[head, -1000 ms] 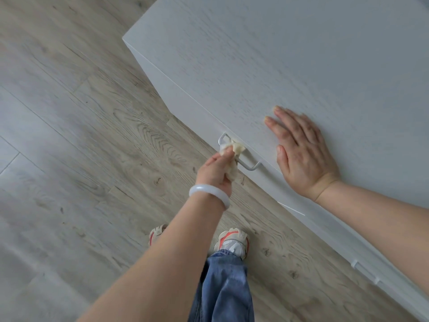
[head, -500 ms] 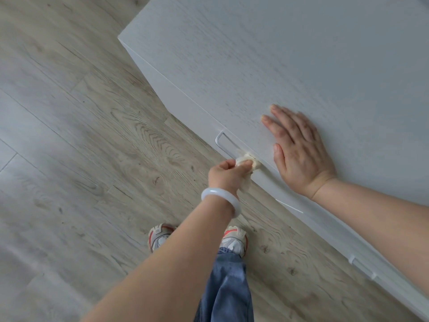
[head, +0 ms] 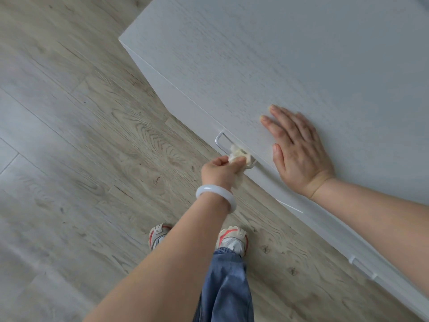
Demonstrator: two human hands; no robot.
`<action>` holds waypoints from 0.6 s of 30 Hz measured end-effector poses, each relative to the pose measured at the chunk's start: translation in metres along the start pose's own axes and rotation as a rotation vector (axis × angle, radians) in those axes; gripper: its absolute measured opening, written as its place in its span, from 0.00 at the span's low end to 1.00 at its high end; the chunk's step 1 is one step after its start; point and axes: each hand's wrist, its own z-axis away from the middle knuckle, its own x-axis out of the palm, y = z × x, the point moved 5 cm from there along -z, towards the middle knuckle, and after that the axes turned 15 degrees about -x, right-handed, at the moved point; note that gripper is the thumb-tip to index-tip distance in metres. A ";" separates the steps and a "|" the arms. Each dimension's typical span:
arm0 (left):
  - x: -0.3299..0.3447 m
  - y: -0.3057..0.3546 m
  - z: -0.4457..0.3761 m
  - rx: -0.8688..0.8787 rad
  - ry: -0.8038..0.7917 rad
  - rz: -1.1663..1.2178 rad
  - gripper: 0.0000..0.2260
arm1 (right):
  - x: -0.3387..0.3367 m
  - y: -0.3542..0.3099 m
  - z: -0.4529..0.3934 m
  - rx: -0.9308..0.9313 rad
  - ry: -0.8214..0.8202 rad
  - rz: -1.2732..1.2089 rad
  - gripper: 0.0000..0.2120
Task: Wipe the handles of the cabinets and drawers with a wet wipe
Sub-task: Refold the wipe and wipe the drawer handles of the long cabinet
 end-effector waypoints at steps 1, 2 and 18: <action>-0.005 0.006 0.000 0.024 0.006 0.044 0.14 | 0.000 0.000 0.000 -0.002 0.001 -0.002 0.25; -0.007 0.008 0.000 0.043 0.015 0.064 0.13 | 0.000 0.000 0.000 -0.003 0.000 -0.004 0.25; 0.013 -0.004 0.004 0.000 -0.005 0.017 0.13 | 0.000 0.000 0.000 -0.002 -0.003 0.010 0.26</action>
